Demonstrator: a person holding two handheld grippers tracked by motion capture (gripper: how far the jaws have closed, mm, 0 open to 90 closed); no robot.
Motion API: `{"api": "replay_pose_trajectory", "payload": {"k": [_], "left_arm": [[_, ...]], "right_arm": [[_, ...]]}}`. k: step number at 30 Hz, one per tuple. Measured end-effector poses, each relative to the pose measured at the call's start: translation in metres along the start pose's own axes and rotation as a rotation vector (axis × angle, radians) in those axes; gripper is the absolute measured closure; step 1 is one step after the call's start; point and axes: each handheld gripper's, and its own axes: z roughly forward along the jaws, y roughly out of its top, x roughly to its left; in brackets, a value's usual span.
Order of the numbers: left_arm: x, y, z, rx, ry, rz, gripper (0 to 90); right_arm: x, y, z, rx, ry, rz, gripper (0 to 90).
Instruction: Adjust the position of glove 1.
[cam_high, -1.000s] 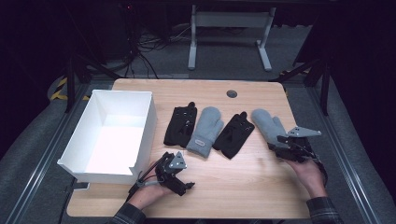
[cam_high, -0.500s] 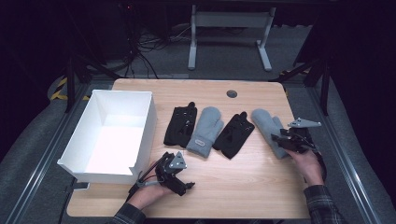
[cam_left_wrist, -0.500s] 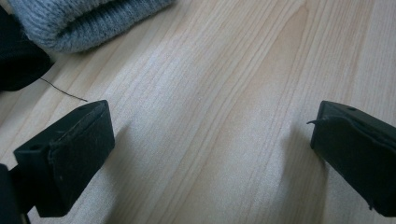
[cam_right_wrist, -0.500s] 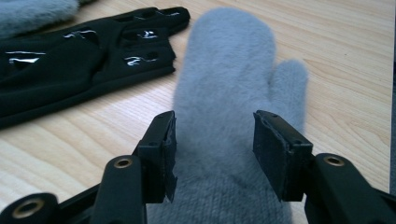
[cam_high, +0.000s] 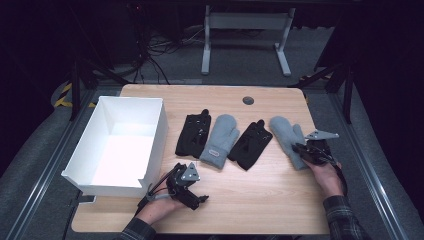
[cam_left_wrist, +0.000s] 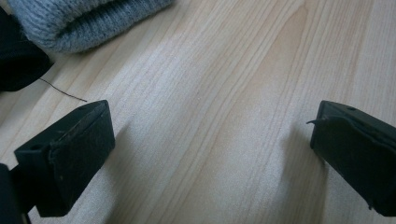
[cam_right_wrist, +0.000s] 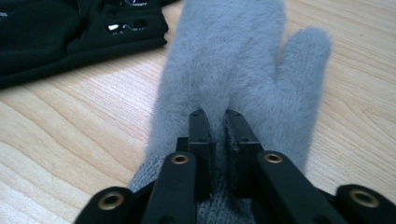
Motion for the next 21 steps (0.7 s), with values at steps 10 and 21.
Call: {"api": "replay_pose_trajectory", "payload": {"k": [10,21], "left_arm": [[-0.001,0.0,0.0,-0.004,0.0,-0.01,0.2],[-0.001,0.0,0.001,-0.007,-0.001,-0.007,0.3]], "right_arm": [[-0.003,0.001,-0.017,-0.068,0.006,0.001,87.7],[0.017,0.005,-0.046,-0.127,0.082,-0.056,87.8]]}}
